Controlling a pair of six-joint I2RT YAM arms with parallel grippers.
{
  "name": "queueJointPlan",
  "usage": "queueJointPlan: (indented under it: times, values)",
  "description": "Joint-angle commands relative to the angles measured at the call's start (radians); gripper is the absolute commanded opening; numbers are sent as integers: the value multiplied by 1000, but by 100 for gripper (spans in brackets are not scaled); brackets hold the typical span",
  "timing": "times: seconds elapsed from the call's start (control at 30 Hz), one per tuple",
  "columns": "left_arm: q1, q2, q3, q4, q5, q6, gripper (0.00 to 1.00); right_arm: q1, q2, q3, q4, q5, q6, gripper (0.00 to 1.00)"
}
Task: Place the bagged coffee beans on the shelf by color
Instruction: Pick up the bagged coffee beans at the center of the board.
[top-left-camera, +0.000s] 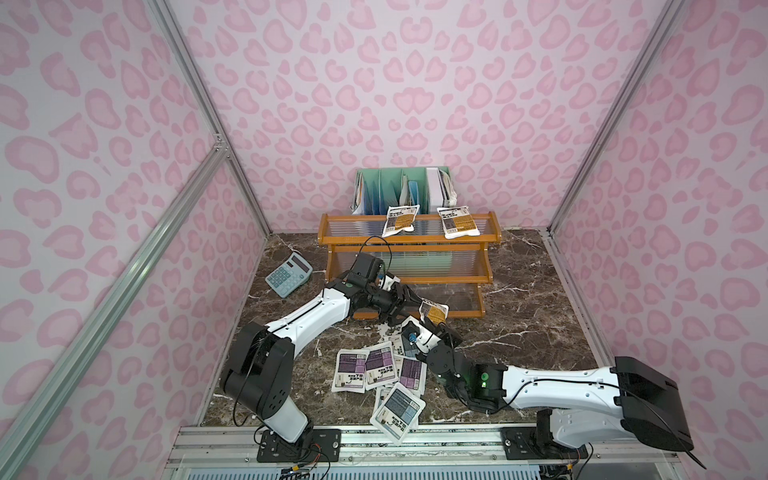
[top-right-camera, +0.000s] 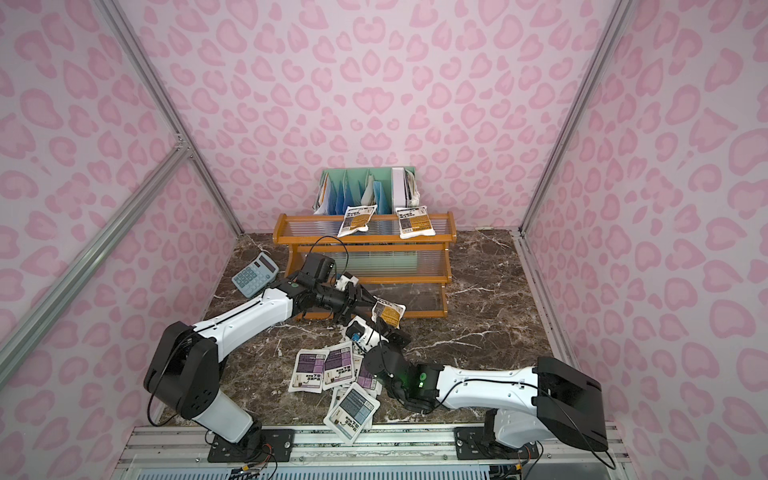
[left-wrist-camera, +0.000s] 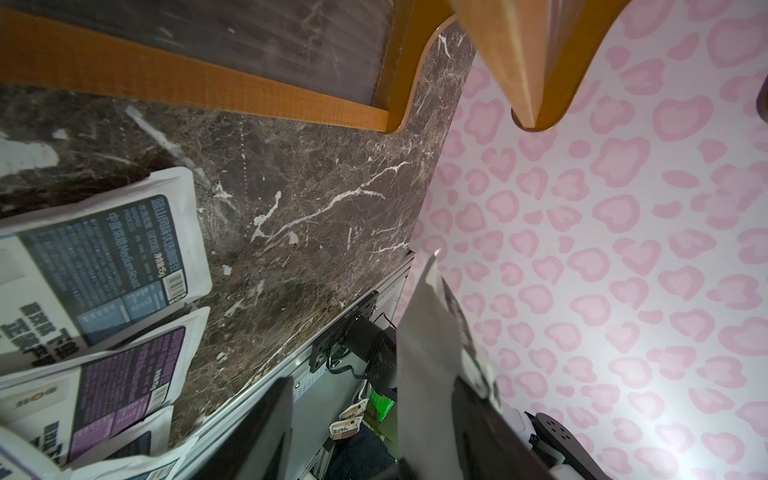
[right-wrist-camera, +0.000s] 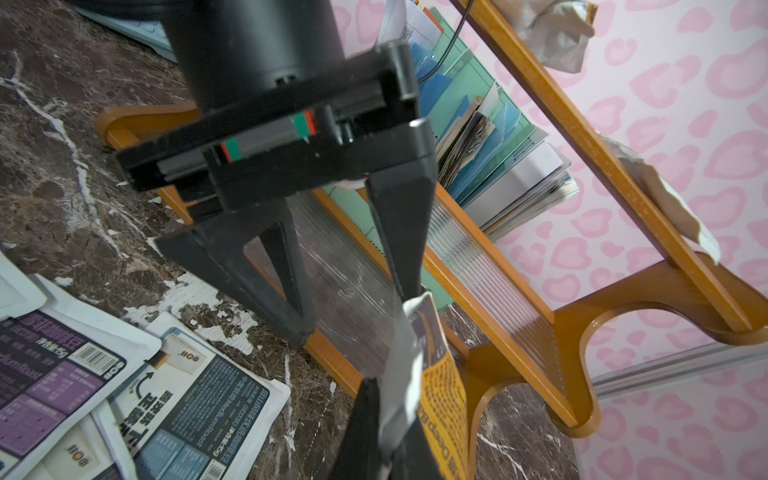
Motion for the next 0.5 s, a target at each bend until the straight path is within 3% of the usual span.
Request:
queueJointPlan:
  times: [0.0, 0.47]
  values:
    - [0, 13, -1, 42, -40, -50, 62, 23, 19, 19, 26, -69, 16, 0]
    - [1, -39, -26, -52, -67, 2, 59, 47, -21, 9, -129, -20, 179, 0]
